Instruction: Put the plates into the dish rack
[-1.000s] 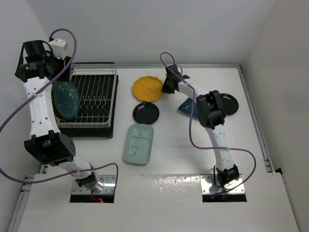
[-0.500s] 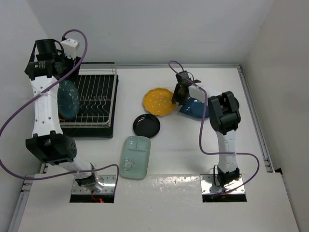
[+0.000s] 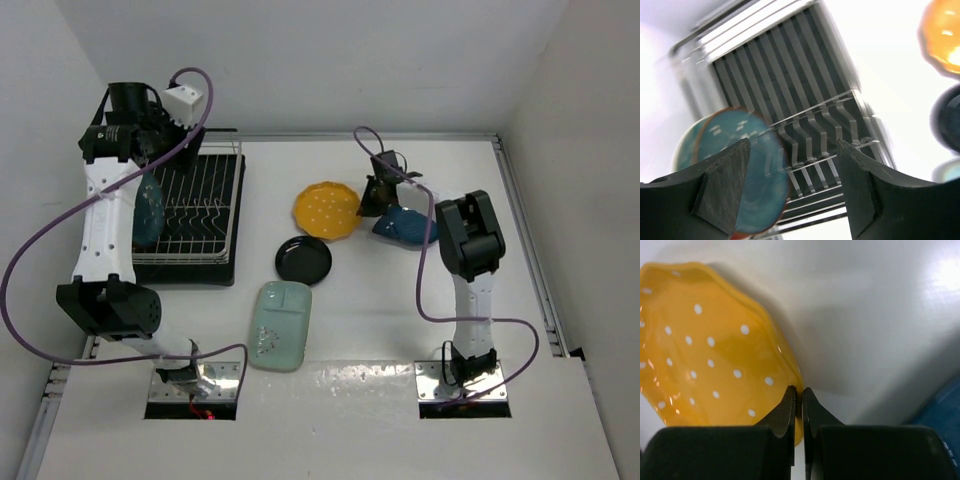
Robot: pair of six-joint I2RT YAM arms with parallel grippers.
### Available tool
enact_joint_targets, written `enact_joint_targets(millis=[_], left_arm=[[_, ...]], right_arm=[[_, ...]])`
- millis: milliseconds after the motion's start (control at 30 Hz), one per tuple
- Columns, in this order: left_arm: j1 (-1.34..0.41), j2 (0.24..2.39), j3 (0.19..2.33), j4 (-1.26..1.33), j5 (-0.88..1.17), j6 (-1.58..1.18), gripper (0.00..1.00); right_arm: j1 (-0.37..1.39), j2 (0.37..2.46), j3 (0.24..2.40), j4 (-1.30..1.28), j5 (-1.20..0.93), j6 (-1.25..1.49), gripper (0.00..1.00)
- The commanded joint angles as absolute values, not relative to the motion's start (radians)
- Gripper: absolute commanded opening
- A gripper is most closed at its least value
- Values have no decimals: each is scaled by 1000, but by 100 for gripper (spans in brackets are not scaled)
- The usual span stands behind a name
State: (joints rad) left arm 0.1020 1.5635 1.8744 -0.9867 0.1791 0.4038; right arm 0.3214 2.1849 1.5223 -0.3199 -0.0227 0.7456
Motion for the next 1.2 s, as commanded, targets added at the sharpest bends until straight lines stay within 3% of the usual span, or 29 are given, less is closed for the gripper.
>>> enact_joint_targets(millis=[0, 167, 533, 733, 867, 900, 967, 1100, 1167], left_arm=[[63, 1523, 1852, -999, 308, 417, 74], [-3, 1575, 1815, -999, 541, 407, 75], [-101, 1845, 1778, -849, 817, 292, 80], [-195, 2093, 1865, -822, 760, 212, 79], [-213, 2123, 1885, -822, 727, 212, 79], [-222, 2123, 1885, -822, 704, 212, 79], [-222, 2114, 1885, -822, 683, 212, 79], [-222, 2105, 1875, -822, 643, 212, 79], [-222, 2094, 1853, -822, 643, 212, 79]], right_arm=[[298, 2021, 1411, -215, -124, 756, 0], [281, 1869, 1319, 26, -170, 831, 0], [278, 1713, 1178, 123, -247, 900, 0], [275, 1739, 1121, 143, -238, 943, 0], [275, 1787, 1141, 68, -183, 890, 0], [273, 1805, 1235, 4, -172, 824, 6], [278, 1888, 1323, -174, -112, 696, 41], [288, 2115, 1624, -484, -32, 618, 54], [299, 2183, 1657, -517, -2, 618, 58]])
